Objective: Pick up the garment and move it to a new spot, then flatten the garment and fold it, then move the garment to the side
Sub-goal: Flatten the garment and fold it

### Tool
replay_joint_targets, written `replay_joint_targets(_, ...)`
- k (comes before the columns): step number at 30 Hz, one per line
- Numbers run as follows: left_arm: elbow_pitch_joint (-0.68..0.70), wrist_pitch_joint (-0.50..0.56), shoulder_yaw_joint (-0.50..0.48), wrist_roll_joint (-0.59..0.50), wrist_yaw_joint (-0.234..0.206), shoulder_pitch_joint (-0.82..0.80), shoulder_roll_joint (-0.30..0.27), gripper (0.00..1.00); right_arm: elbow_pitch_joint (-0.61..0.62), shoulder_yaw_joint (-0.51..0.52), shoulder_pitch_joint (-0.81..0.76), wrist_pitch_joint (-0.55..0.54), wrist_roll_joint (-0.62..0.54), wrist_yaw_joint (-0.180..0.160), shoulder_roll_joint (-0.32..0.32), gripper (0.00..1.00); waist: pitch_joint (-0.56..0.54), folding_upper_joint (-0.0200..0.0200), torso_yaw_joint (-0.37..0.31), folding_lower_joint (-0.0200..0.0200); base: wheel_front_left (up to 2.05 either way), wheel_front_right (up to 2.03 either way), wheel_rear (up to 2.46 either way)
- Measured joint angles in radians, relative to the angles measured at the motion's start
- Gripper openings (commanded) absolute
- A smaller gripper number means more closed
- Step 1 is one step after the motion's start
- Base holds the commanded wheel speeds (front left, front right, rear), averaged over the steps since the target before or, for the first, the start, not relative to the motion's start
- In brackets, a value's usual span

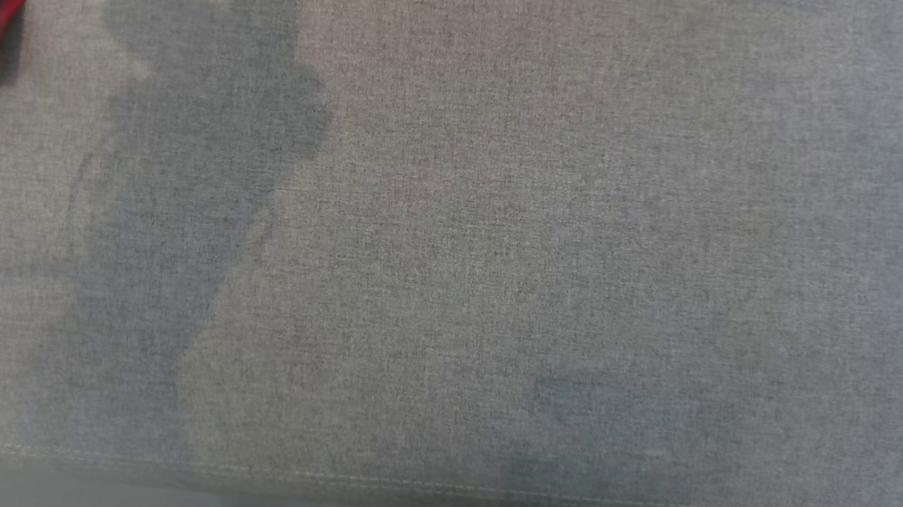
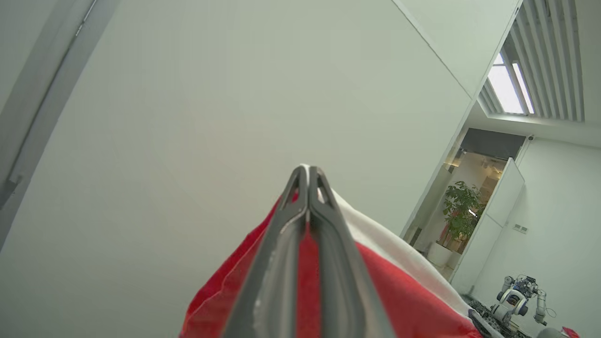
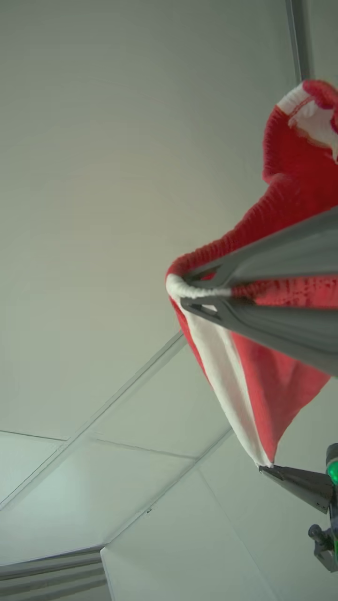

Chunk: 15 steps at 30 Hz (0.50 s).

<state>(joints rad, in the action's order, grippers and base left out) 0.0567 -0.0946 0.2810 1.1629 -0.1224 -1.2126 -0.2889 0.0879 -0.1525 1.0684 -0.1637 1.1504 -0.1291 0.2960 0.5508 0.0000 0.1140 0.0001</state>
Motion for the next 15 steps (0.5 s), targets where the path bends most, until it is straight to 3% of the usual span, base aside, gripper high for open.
replay_joint_targets(6,-0.054,-0.053,0.138,-0.046,0.027,0.419,0.011,0.0,-0.078,-0.045,-0.396,-0.014,0.043,0.092,0.013,0.0,0.049,0.0,0.016,0.0002,0.0,0.0,0.0)
replay_joint_targets(10,-0.11,-0.086,0.138,-0.021,0.026,0.675,0.011,0.0,-0.104,-0.058,-0.597,-0.011,0.083,0.132,-0.002,0.0,0.027,0.0,0.021,0.0001,0.0,0.0,0.0)
replay_joint_targets(15,-0.118,-0.11,0.116,0.024,0.026,0.833,0.012,0.0,-0.103,-0.057,-0.712,0.002,0.113,0.175,-0.012,0.0,-0.031,0.0,0.018,0.0,0.0,0.0,0.0)
